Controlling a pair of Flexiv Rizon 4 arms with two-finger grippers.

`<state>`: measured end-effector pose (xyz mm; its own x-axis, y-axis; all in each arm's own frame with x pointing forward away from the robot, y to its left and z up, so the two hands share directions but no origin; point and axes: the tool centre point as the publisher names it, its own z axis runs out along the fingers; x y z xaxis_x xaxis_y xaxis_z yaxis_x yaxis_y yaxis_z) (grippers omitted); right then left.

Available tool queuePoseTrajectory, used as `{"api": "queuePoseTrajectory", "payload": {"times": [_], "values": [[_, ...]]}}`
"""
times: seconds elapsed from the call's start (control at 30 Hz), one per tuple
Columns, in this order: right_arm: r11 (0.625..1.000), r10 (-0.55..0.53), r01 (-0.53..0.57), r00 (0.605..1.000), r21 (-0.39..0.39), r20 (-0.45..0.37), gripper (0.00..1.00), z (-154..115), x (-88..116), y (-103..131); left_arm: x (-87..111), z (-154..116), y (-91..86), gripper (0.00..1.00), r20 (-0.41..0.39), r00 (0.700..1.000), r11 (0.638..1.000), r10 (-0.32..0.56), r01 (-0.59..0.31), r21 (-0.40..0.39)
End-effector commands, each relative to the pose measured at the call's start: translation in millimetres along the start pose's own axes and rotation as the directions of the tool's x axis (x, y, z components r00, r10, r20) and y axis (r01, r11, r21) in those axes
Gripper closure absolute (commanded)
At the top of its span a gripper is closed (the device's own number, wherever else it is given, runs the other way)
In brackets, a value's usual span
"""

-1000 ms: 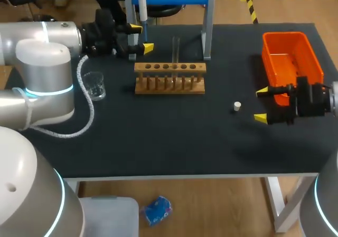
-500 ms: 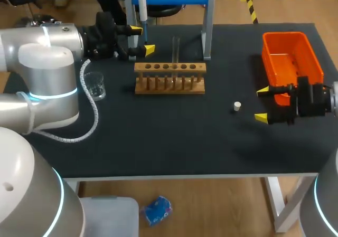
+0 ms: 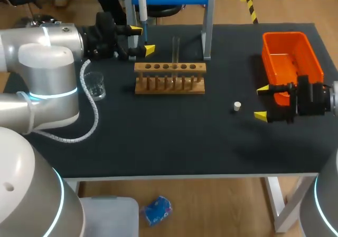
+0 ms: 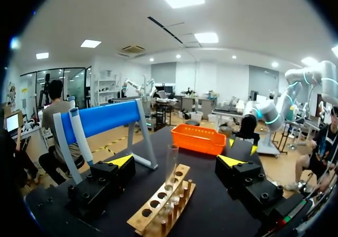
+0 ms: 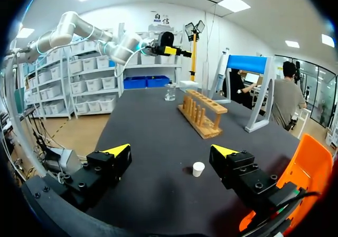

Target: Invert the test tube, pick up the pipette, mount the tip to pipette, aspirate from beaker and dispense into the tube, eject the tip, return the pipette, and cap with the stopper.

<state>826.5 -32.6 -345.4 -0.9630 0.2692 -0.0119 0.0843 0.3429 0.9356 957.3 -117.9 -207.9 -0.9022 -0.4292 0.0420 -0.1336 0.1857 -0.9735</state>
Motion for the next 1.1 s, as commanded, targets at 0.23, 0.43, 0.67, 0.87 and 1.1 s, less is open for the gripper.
{"api": "queuePoseTrajectory", "payload": {"times": [0.23, 0.43, 0.67, 0.87, 1.1], "values": [[1.000, 0.001, -0.001, 0.999, 0.001, 0.052, 0.00, 15.1, -7.3, -3.7, 0.7, 0.6, 0.9, 0.00, 0.005, 1.000, 1.000, 0.001, -0.001, 0.003], [1.000, 0.002, -0.003, 0.998, 0.013, 0.064, 0.00, 16.6, -10.2, -12.8, 0.7, 0.6, 0.9, 0.00, 0.005, 1.000, 1.000, 0.001, -0.001, 0.003], [0.999, 0.028, -0.031, 0.996, 0.039, 0.080, 0.00, 19.9, -16.1, -22.8, 0.7, 0.6, 0.9, 0.00, 0.005, 1.000, 1.000, 0.001, -0.001, 0.003], [0.994, 0.073, -0.081, 0.992, 0.075, 0.102, 0.00, 28.8, -18.1, -26.1, 0.7, 0.6, 0.9, 0.00, 0.005, 1.000, 1.000, 0.001, -0.001, 0.003], [0.988, 0.095, -0.110, 0.987, 0.107, 0.132, 0.00, 38.6, -22.4, -29.6, 0.7, 0.6, 0.9, 0.00, 0.005, 1.000, 1.000, 0.001, -0.001, 0.003]]}}
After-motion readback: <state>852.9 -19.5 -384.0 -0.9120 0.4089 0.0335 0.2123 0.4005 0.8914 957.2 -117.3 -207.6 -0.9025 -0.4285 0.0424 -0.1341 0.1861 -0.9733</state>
